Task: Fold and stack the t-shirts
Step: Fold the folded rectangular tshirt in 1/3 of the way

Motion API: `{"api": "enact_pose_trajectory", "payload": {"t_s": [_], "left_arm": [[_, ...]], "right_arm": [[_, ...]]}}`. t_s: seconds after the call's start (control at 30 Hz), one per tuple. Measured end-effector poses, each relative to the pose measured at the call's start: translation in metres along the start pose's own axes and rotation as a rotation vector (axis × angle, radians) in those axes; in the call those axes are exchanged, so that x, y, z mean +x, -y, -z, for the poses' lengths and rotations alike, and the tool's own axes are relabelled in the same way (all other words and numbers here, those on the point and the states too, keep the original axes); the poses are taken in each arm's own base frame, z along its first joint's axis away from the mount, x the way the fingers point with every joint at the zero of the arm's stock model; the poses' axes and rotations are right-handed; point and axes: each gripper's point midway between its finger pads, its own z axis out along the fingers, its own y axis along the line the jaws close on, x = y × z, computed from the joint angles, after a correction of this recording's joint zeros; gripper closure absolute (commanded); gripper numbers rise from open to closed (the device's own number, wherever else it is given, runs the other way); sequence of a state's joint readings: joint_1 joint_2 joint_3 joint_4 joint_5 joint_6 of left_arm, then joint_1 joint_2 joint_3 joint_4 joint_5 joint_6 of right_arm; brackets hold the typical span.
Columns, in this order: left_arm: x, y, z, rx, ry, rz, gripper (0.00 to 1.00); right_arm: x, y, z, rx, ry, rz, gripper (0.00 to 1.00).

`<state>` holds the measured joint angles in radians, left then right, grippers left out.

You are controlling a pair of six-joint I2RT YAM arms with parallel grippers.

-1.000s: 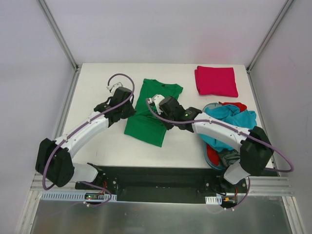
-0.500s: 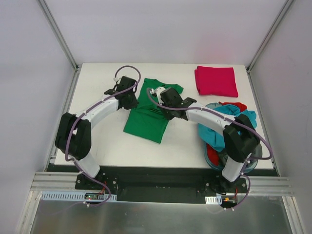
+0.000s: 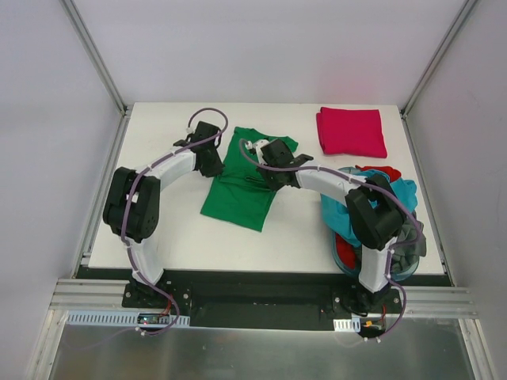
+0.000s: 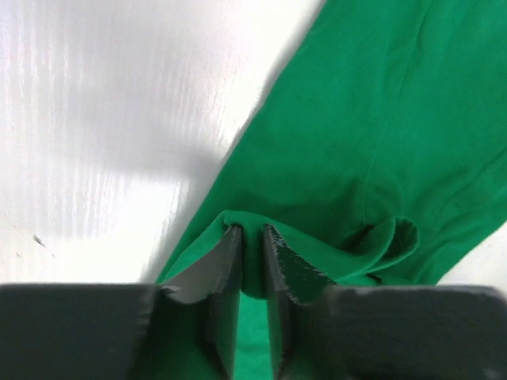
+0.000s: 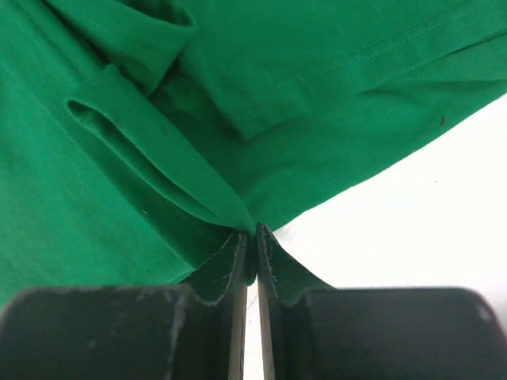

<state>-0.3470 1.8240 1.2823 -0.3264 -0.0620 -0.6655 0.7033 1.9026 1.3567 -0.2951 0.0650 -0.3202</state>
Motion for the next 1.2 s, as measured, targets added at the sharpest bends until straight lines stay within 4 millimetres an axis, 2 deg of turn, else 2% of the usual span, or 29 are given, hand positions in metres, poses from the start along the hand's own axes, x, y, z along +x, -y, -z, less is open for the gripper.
{"api": "enact_pose_trajectory", "payload": {"t_s": [0.03,0.13,0.23,0.3,0.33,0.43,0.5,0.57,0.63,0.7,0.77,0.87,0.93,1.0,1.1,1.2], "left_arm": [[0.000,0.000,-0.002,0.001,-0.004,-0.002,0.68],[-0.002,-0.003,-0.008,0.000,-0.016,-0.003,0.50],[-0.005,-0.005,-0.009,0.004,-0.022,-0.003,0.26],[-0.008,-0.006,-0.007,0.010,-0.017,0.000,0.10],[-0.010,-0.006,-0.005,0.011,-0.012,0.003,0.01],[-0.014,-0.007,0.011,0.031,0.019,0.013,0.01],[-0.014,-0.012,0.032,0.042,0.054,0.020,0.01],[-0.012,-0.019,0.059,0.055,0.105,0.027,0.01],[-0.011,-0.026,0.080,0.068,0.152,0.036,0.01],[-0.006,-0.038,0.097,0.074,0.194,0.059,0.01],[0.003,-0.051,0.104,0.063,0.216,0.080,0.01],[0.021,-0.083,0.105,0.007,0.221,0.126,0.01],[0.028,-0.098,0.106,-0.026,0.224,0.147,0.01],[0.032,-0.108,0.108,-0.046,0.234,0.167,0.01],[0.027,-0.111,0.116,-0.041,0.267,0.180,0.01],[0.025,-0.110,0.121,-0.034,0.286,0.183,0.01]], "right_arm": [[-0.001,0.001,-0.002,0.001,0.000,-0.002,0.85],[-0.002,0.005,-0.007,0.012,-0.006,-0.009,0.73],[-0.008,0.017,-0.014,0.056,-0.007,-0.025,0.48],[-0.016,0.028,-0.014,0.102,0.000,-0.035,0.21],[-0.022,0.034,-0.012,0.125,0.009,-0.040,0.04],[-0.036,0.046,-0.002,0.173,0.041,-0.059,0.04],[-0.037,0.047,0.008,0.178,0.054,-0.069,0.04],[-0.032,0.040,0.021,0.141,0.067,-0.076,0.04],[-0.026,0.023,0.034,0.065,0.074,-0.079,0.04],[-0.024,-0.002,0.045,-0.029,0.089,-0.070,0.04],[-0.022,-0.034,0.050,-0.128,0.095,-0.045,0.04],[-0.019,-0.082,0.052,-0.256,0.089,0.008,0.04],[-0.016,-0.105,0.049,-0.316,0.070,0.030,0.04],[-0.015,-0.117,0.038,-0.346,0.048,0.030,0.04],[-0.013,-0.115,0.013,-0.342,0.006,0.007,0.04],[-0.022,-0.102,-0.011,-0.322,-0.013,-0.034,0.04]]}}
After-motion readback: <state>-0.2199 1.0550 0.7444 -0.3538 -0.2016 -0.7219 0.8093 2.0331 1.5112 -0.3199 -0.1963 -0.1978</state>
